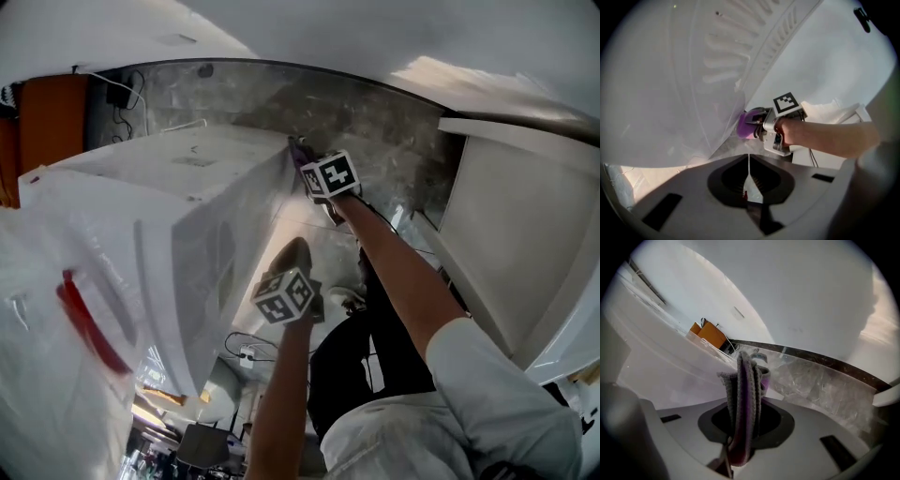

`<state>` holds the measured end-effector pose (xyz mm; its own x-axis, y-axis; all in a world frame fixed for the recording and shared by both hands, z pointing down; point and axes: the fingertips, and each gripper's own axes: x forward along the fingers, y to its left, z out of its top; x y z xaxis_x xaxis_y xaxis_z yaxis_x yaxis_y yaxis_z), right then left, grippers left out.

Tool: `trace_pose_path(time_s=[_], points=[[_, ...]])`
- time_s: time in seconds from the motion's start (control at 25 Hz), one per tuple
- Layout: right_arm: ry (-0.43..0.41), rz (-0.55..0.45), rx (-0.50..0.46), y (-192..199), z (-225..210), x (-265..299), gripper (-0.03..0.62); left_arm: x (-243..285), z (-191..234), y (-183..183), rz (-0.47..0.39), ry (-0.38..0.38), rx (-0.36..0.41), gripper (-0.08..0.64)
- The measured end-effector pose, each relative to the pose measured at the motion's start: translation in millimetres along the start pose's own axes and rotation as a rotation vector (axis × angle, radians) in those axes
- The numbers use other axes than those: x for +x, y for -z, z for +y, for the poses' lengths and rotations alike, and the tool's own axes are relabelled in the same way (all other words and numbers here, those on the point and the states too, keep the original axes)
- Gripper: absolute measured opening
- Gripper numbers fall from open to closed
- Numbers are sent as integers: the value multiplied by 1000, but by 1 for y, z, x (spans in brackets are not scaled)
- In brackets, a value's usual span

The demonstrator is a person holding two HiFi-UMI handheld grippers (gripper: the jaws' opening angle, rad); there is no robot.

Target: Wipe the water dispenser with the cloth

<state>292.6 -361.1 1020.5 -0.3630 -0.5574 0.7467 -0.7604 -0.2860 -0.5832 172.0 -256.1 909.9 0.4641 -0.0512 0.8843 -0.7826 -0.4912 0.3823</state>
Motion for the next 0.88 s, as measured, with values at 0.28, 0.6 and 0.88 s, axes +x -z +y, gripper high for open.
trace_pose_path(time_s=[0.28, 0.6, 0.88], points=[[-2, -38, -123, 3, 13, 33, 84, 3, 27, 4, -70, -3, -98, 18], [-80, -58, -303, 45, 80, 20, 84, -50, 73, 40, -158, -12, -114, 18], [-103, -32, -514, 116, 152, -2, 84, -115, 114, 94, -278, -36, -149, 20]])
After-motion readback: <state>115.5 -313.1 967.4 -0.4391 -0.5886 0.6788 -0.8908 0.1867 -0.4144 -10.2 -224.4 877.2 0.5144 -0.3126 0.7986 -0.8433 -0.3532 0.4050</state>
